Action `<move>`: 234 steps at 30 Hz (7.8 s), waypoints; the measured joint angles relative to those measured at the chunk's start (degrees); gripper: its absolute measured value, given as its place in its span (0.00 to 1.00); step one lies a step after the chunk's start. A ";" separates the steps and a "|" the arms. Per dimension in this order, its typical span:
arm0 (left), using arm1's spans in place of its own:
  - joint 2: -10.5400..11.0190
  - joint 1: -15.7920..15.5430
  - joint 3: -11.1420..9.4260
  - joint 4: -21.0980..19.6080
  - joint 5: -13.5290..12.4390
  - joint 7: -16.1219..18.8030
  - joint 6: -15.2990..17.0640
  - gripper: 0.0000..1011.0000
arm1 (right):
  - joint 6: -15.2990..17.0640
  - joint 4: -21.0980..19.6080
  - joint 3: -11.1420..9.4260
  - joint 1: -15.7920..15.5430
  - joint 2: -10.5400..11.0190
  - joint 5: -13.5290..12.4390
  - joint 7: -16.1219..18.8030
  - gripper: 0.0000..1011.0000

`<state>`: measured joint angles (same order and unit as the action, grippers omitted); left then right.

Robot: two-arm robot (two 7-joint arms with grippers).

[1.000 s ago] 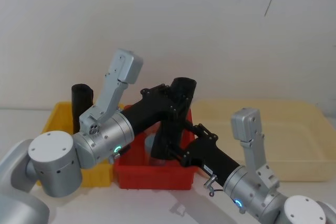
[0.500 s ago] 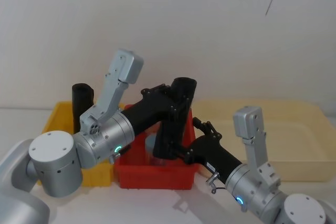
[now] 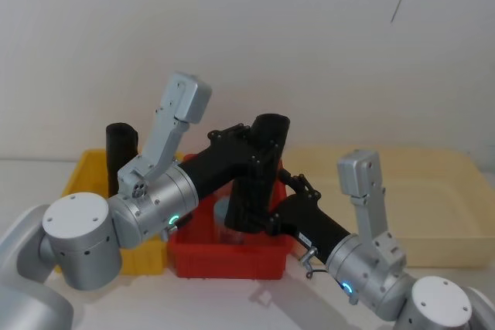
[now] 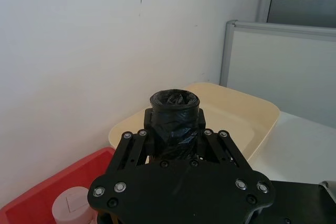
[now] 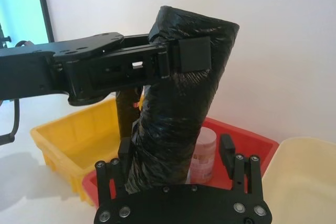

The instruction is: Pick up the garbage bag with the one hand and transfer it to the other hand.

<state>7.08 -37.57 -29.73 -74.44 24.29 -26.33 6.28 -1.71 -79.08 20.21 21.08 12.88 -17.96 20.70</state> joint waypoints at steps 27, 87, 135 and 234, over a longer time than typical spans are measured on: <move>0.00 0.00 0.00 0.00 0.00 0.00 0.00 0.38 | -0.35 3.61 1.60 3.12 -0.92 -0.82 1.23 0.63; 0.00 0.00 0.00 0.00 0.00 0.00 0.00 0.99 | 3.09 3.28 -9.12 0.87 -3.14 -5.26 -7.35 0.55; 1.12 1.70 1.77 -2.53 -1.06 4.71 -0.27 0.99 | 9.94 -2.23 -14.43 -0.48 1.46 -3.12 -15.37 0.84; 7.84 13.05 19.73 -14.55 -9.04 28.56 -0.31 0.99 | 12.64 15.99 7.56 13.65 -1.78 3.12 4.38 0.99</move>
<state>14.92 -24.52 -10.01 -89.00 15.26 2.23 5.97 10.93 -63.10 27.77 34.73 11.10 -14.84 25.08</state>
